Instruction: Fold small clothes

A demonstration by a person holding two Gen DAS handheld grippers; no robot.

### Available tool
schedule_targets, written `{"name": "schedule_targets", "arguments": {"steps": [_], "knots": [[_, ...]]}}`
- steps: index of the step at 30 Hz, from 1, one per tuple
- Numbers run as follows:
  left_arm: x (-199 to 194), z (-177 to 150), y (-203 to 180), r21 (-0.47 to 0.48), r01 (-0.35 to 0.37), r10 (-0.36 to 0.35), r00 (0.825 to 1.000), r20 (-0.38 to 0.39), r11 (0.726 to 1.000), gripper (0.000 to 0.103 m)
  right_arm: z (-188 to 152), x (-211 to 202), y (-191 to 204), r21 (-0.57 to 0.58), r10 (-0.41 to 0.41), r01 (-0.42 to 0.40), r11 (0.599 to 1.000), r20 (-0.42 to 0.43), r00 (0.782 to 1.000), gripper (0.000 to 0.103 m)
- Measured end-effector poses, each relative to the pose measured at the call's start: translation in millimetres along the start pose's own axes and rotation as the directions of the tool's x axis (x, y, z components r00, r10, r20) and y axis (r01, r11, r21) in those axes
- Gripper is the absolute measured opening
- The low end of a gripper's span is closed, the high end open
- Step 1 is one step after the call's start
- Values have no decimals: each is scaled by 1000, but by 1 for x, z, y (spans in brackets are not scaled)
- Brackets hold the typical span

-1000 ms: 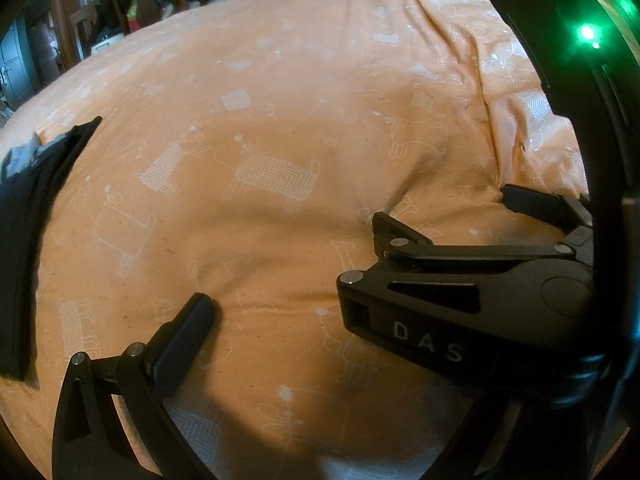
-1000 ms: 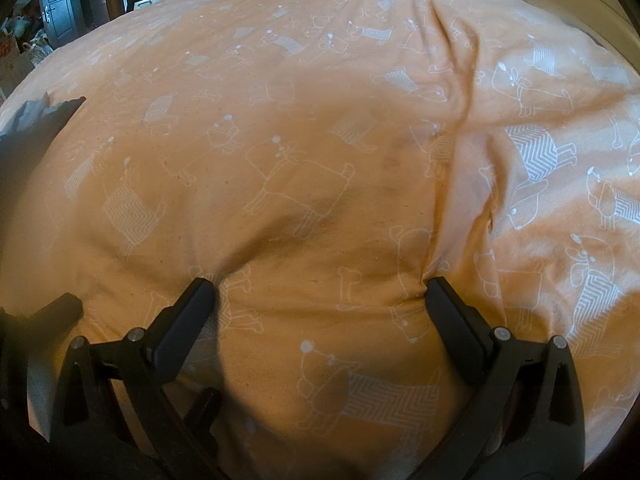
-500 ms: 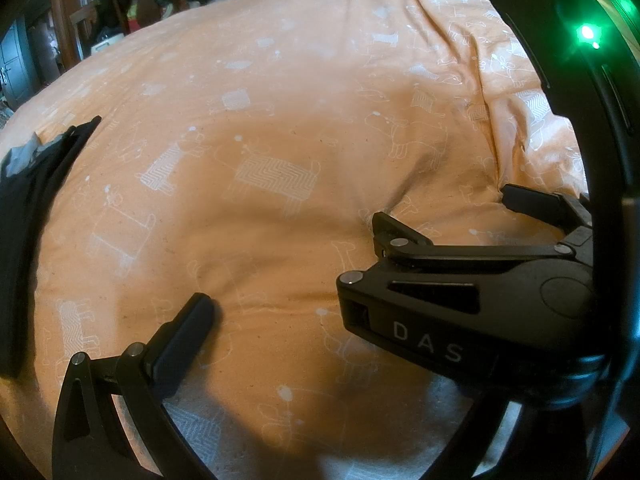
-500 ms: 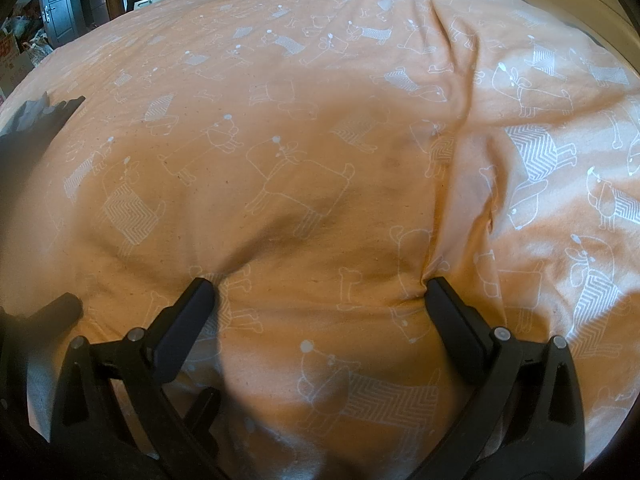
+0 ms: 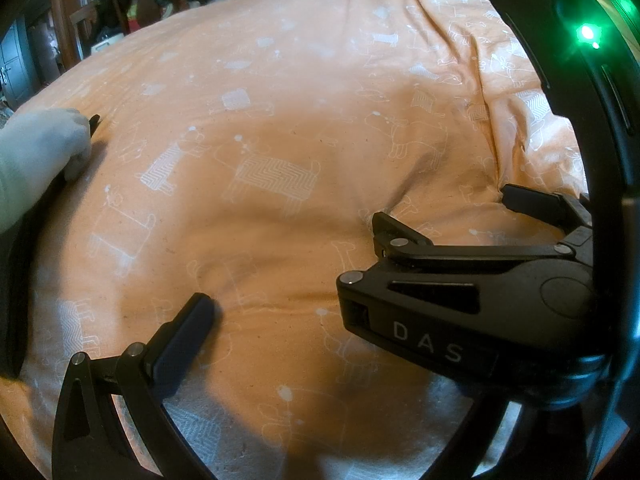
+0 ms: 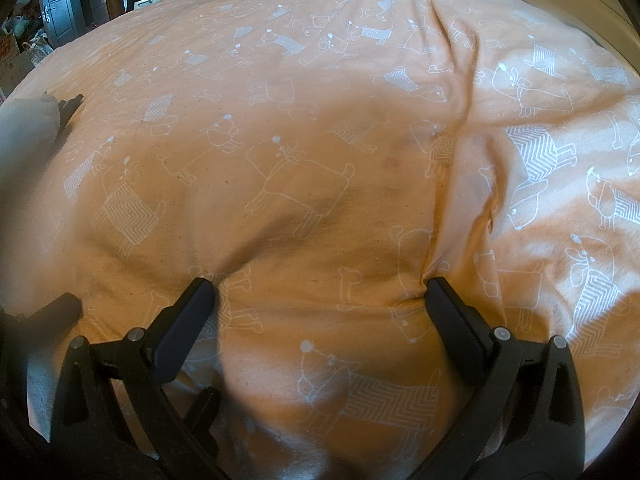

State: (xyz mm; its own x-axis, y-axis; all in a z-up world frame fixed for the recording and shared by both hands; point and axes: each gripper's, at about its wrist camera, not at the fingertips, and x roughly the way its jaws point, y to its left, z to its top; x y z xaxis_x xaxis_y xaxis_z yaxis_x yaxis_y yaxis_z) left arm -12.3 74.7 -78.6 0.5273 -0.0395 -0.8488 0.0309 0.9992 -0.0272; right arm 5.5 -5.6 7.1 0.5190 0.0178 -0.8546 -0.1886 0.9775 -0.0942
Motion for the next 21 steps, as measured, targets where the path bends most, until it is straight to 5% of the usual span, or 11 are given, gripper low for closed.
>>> {"name": "schedule_targets", "arguments": {"steps": [21], "knots": [[-2,-1,0,-4,6,-6,1000,-5,1000,103,-1,0,-1,-3,2,-2,1000,0,1000,103]]}}
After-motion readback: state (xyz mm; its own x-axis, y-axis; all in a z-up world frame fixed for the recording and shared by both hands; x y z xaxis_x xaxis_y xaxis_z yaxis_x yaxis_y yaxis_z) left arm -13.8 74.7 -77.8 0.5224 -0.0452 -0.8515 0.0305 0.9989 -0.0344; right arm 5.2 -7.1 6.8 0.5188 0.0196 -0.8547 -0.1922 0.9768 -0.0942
